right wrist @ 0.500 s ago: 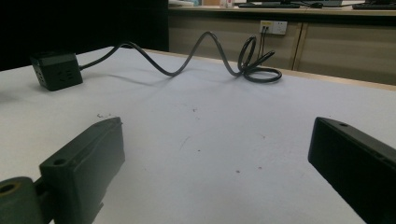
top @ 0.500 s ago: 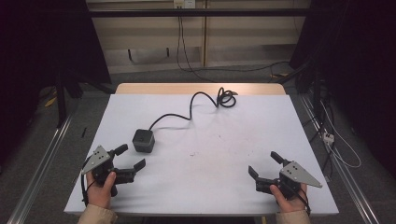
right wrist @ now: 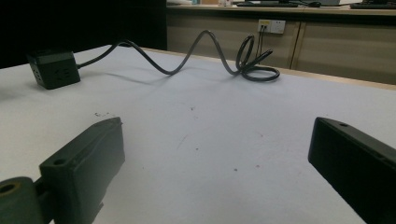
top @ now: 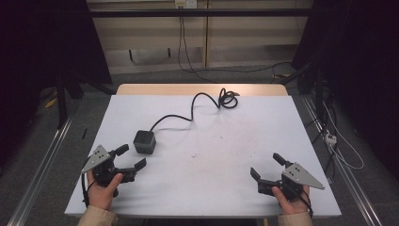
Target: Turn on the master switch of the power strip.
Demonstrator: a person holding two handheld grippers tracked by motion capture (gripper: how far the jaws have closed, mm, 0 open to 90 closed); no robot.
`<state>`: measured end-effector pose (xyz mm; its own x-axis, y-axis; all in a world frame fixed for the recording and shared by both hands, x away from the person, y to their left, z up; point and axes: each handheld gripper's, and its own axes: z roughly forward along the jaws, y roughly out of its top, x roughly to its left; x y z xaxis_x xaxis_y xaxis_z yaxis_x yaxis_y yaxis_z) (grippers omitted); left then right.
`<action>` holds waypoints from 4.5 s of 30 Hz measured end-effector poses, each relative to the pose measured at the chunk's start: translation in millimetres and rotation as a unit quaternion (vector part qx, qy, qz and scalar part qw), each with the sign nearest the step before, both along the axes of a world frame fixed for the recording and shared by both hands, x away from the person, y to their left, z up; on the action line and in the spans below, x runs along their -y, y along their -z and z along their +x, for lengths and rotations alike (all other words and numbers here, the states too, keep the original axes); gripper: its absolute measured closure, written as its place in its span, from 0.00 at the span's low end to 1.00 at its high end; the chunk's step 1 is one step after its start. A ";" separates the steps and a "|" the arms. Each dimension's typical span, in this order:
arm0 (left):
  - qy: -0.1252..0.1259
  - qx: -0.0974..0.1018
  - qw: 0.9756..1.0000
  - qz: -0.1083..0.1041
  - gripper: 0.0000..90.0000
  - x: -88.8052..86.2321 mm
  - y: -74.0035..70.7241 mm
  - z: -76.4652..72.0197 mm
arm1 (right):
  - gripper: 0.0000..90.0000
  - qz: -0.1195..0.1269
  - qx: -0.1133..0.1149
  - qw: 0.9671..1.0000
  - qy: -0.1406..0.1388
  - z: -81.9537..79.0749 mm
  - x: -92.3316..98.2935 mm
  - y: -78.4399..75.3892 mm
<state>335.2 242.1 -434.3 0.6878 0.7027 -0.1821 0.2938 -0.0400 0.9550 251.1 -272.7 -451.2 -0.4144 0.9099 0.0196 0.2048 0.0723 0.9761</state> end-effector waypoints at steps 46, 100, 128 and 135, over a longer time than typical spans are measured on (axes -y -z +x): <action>0.002 -0.048 0.999 0.003 0.70 -2.1 -12.4 23.4 | 0.03 -0.002 0.005 1.000 0.010 1.2 4.7 -1.8; 0.026 -0.087 0.996 0.024 1.00 2.0 -21.9 43.5 | 0.04 0.001 0.010 1.000 0.007 4.0 3.8 -5.2; 0.023 -0.092 0.995 0.023 1.00 -0.4 -26.7 56.6 | 0.04 -0.001 0.011 1.000 0.007 3.9 4.4 -6.3; 0.019 -0.096 0.995 0.029 1.00 1.2 -23.7 62.8 | 0.04 0.001 0.011 1.000 0.010 3.8 6.4 -6.3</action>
<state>398.0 241.0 -410.6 0.6705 0.6902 -0.2721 0.4673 -0.1080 0.8775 254.9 -279.1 -444.9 -0.3964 0.9180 0.0115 0.1839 0.0671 0.9807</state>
